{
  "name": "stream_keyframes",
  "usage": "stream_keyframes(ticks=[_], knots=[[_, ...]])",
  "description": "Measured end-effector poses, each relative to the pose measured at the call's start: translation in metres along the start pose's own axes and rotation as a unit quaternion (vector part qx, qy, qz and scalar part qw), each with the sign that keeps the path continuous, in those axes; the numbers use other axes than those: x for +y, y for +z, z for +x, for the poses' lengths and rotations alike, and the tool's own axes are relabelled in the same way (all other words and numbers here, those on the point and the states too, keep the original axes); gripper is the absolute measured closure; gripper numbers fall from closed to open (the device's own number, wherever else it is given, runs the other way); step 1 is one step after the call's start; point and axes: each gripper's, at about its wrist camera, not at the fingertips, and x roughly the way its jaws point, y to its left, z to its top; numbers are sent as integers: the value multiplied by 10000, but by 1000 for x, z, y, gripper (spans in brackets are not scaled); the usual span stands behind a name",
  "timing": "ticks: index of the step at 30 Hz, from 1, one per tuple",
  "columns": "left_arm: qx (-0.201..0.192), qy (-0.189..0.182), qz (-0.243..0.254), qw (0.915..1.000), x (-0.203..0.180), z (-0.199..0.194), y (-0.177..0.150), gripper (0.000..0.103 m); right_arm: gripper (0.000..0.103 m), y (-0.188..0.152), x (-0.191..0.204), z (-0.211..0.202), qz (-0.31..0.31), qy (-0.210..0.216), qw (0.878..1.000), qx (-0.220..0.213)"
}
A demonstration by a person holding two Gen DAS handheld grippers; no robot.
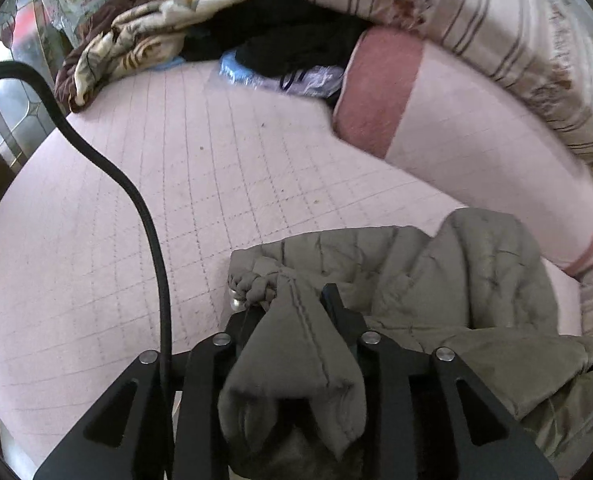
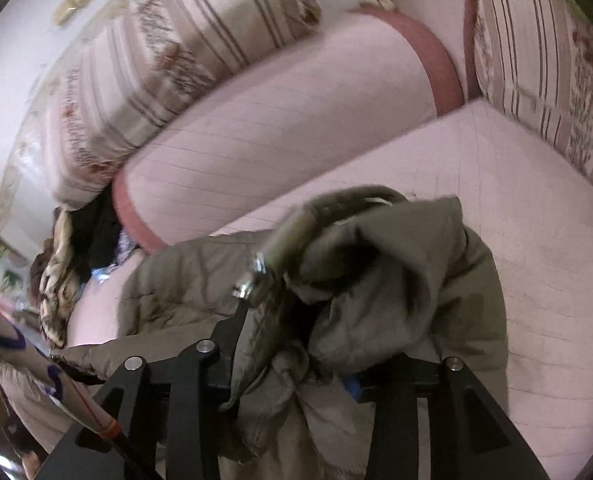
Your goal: Fold large clothes
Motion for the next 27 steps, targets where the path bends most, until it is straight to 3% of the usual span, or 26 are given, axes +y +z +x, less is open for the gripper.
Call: stream_keyframes(ticks=[2, 6, 10, 14, 17, 21, 25, 27], knots=[[6, -33, -39, 10000, 1, 5, 3, 72, 50, 5, -6, 14, 221, 136, 9996, 108], [-21, -822, -256, 9963, 16, -4, 8, 55, 18, 13, -23, 4, 766, 967, 9924, -17], [29, -1549, -727, 9852, 34, -21, 14, 45, 15, 19, -25, -28, 646, 1211, 9898, -389], [-33, -1958, -866, 9768, 38, -44, 17, 41, 14, 17, -11, -72, 213, 1132, 9896, -861], [-91, -2137, -901, 9727, 37, -62, 14, 38, 14, -1, 17, -88, -393, 860, 9918, -854], [-48, -2442, -1022, 9643, 42, -83, 12, 37, 18, -43, 59, -98, -1193, 806, 9864, -798], [24, -2952, -1225, 9475, 51, -102, 9, 36, 19, -85, 81, -101, -1509, 1048, 9807, -672], [119, -3326, -1363, 9331, 56, -108, 7, 36, 19, -102, 93, -98, -1665, 1069, 9783, -609]])
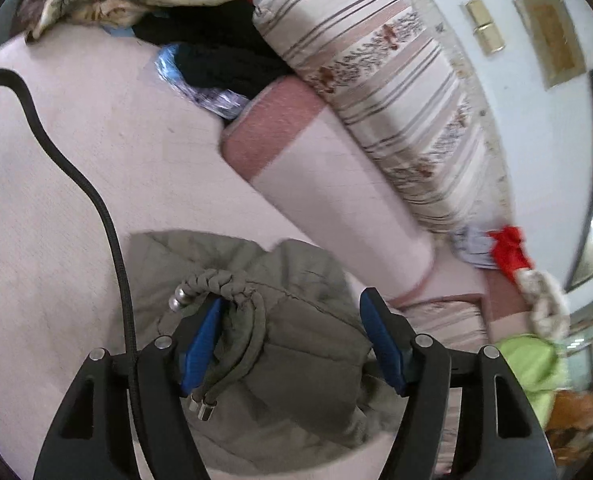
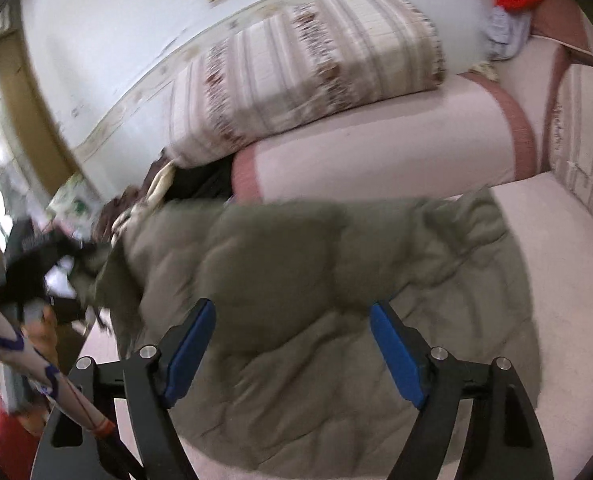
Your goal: Fold large clothes
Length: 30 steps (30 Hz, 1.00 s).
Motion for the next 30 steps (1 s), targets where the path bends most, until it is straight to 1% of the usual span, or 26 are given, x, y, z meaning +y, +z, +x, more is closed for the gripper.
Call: stream_keyframes(ticks=[1, 2, 3, 4, 6, 7, 8, 11, 14, 15, 16, 17, 18, 20, 22, 25, 27, 29, 30], knots=[[23, -261, -163, 9995, 2, -5, -1, 36, 19, -8, 9, 3, -127, -11, 9999, 35], [15, -387, -249, 9989, 2, -8, -1, 34, 19, -13, 15, 7, -224, -45, 9997, 66], [-81, -474, -286, 9984, 1, -15, -3, 34, 19, -19, 23, 14, -378, -127, 9991, 126], [-159, -532, -257, 9981, -1, -21, -4, 34, 19, -25, 29, 23, -511, -250, 9982, 168], [-220, -842, -129, 9961, -7, -35, -10, 34, 20, -26, 36, 40, -651, -486, 9965, 220], [-213, -875, -87, 9959, -9, -40, -12, 34, 20, -26, 39, 54, -721, -655, 9949, 277], [-228, -805, -4, 9965, -11, -47, -18, 33, 20, -24, 40, 65, -730, -736, 9941, 328], [-319, -476, 231, 9981, -5, -61, -38, 31, 20, -16, 38, 105, -668, -1113, 9905, 447], [-461, 232, 491, 9975, 16, -66, -69, 30, 19, -9, 36, 141, -643, -1428, 9862, 544], [-575, 594, 647, 9945, 26, -65, -82, 30, 17, -8, 35, 150, -633, -1492, 9851, 576], [-666, 865, 741, 9913, 33, -62, -91, 30, 13, -7, 34, 165, -632, -1614, 9829, 630], [-737, 1180, 808, 9870, 42, -57, -99, 30, 12, -7, 32, 178, -666, -1765, 9798, 666], [-764, 1414, 872, 9831, 50, -51, -105, 30, 9, -6, 32, 187, -707, -1860, 9776, 687], [-736, 1664, 1011, 9781, 62, -38, -113, 30, 8, -6, 31, 207, -792, -2036, 9731, 727], [-682, 1917, 1123, 9726, 68, -24, -116, 30, 4, -4, 27, 228, -873, -2178, 9690, 781], [-700, 2121, 1448, 9639, 67, -11, -117, 30, 1, 4, 16, 253, -820, -2265, 9668, 855], [-826, 2235, 1730, 9557, 64, -4, -121, 30, 0, 12, 9, 265, -740, -2300, 9666, 854], [-876, 2360, 1936, 9482, 63, 1, -126, 30, 0, 21, 3, 275, -639, -2314, 9669, 868], [-876, 2475, 2050, 9429, 63, 6, -129, 30, 0, 25, 0, 279, -590, -2316, 9671, 877]])
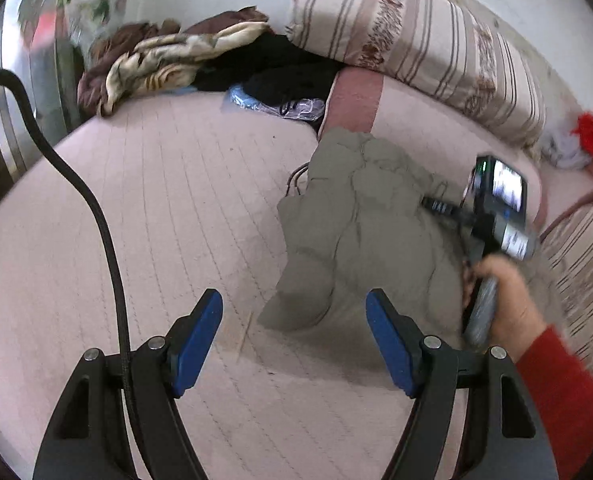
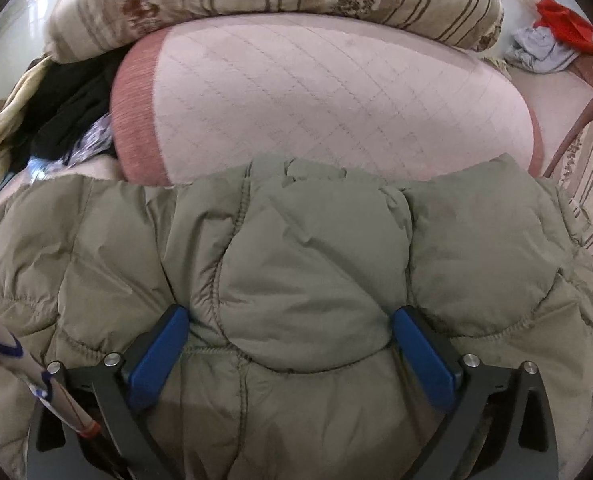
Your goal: Fold large clothes
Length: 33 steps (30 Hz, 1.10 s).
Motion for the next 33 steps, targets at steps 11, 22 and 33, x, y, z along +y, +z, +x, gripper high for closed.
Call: stream_keyframes(ticks=[11, 22, 33], knots=[[187, 181, 160, 9995, -8, 22, -13, 30, 5, 3, -11, -37, -29, 268, 9995, -141], [728, 707, 146, 9947, -8, 69, -22, 28, 2, -42, -108, -58, 131, -610, 9981, 8], [634, 259, -441, 9967, 27, 48, -13, 28, 2, -77, -180, -123, 723, 96, 9973, -6]])
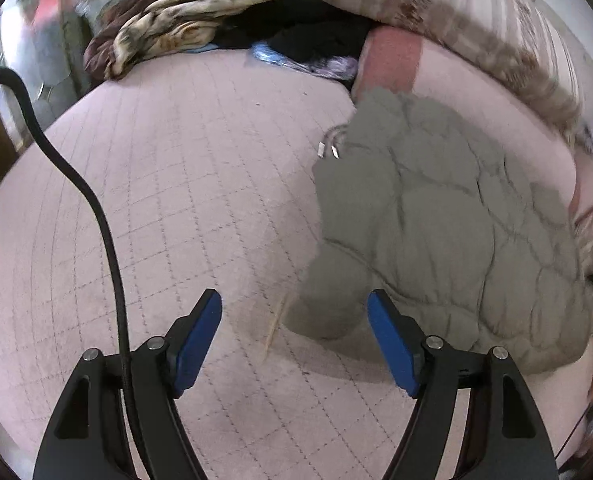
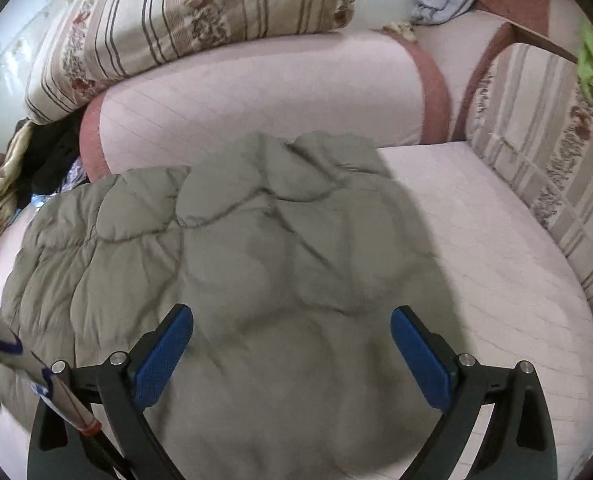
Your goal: Fold large clothes
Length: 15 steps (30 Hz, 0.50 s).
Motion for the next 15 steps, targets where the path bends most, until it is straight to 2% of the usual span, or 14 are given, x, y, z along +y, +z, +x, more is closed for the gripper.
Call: stream_keyframes(ticks=[4, 7, 10, 11, 13, 15], knots=[[39, -385, -413, 9984, 24, 5, 11, 28, 2, -8, -63, -16, 549, 205, 9980, 247], [165, -942, -196, 9952, 21, 17, 23, 28, 1, -9, -103, -13, 816, 348, 9953, 381], [368, -1509, -46, 9879, 13, 35, 29, 27, 1, -12, -129, 14, 1072, 878, 9865, 869], [466, -1740, -58, 9836, 11, 42, 30, 27, 1, -13, -133, 23, 1194, 1022, 9829, 958], [695, -2340, -312, 9693, 10, 60, 31, 23, 1, -17, -143, 41, 1447, 1270, 9763, 985], [874, -2704, -450, 9577, 8, 77, 31, 20, 1, -16, -147, 57, 1557, 1430, 9722, 1004]])
